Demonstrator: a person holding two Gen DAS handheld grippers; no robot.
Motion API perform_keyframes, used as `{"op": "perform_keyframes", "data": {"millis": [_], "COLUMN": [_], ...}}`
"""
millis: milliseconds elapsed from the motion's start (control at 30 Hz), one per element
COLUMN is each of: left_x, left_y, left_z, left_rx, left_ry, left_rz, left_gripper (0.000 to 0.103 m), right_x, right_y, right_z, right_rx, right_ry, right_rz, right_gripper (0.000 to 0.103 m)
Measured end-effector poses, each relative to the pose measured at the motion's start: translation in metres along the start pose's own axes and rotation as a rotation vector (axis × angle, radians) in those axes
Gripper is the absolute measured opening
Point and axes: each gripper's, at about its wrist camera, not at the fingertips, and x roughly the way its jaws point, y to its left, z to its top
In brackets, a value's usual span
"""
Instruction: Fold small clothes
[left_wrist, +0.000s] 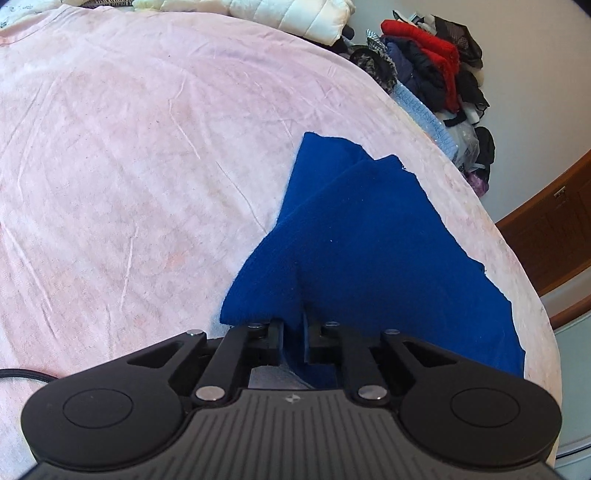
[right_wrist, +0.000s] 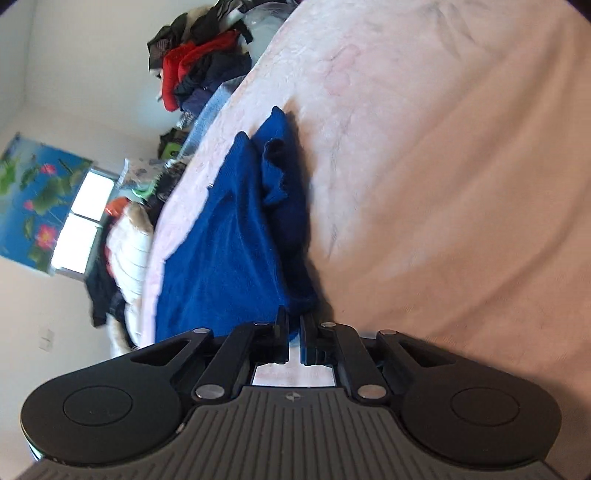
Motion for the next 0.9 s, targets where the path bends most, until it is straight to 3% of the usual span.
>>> {"op": "perform_keyframes", "data": {"millis": [33,67,100,167,233,267,333,367,433,533,600,633,900], "left_x": [-0.001,-0.001,0.0,0.0,-0.001,-0.001,-0.001,-0.001,0.0,0.0,0.001,0.001,0.001], "left_y": [-0.001,-0.001,0.0,0.005,0.008,0.009,0.011,0.011,0.011,0.009,0.007,0.006,0.004], "left_z": [0.0,0.0,-0.001,-0.002,-0.003,-0.003,-0.003,-0.002,-0.001,0.0,0.0,0.0,-0.002], "left_rx": [0.002,0.006,0.01,-0.004,-0.028,-0.039,-0.051,-0.053,-0.053,-0.046,-0.035,-0.029,0.003], "left_ry": [-0.005,-0.006,-0.006,-0.012,-0.017,-0.018,-0.017,-0.015,-0.012,-0.007,-0.009,-0.011,-0.016], "left_rz": [-0.001,0.004,0.007,-0.008,-0.023,-0.028,-0.032,-0.033,-0.034,-0.029,-0.022,-0.018,-0.01], "left_gripper": [0.013,0.016,0.016,0.018,0.019,0.019,0.019,0.019,0.02,0.02,0.02,0.02,0.02], "right_x": [-0.002,-0.004,-0.006,-0.007,0.001,0.007,0.026,0.032,0.038,0.041,0.042,0.043,0.032], "right_y": [0.002,0.005,0.009,0.023,0.042,0.05,0.061,0.063,0.068,0.075,0.075,0.073,0.068], "right_z": [0.0,0.001,0.002,0.007,0.01,0.01,0.008,0.004,-0.003,-0.009,-0.009,-0.007,-0.008], "right_rx": [0.008,0.005,-0.007,-0.049,-0.12,-0.168,-0.25,-0.295,-0.358,-0.431,-0.465,-0.462,-0.494], "right_ry": [-0.014,-0.033,-0.053,-0.087,-0.079,-0.065,-0.003,-0.004,-0.009,0.009,0.015,0.033,0.016], "right_rz": [-0.006,-0.019,-0.019,0.008,-0.019,-0.052,-0.15,-0.166,-0.171,-0.179,-0.209,-0.214,-0.212], "right_gripper": [0.025,0.052,0.071,0.08,0.083,0.091,0.088,0.094,0.087,0.067,0.026,0.018,0.013]}}
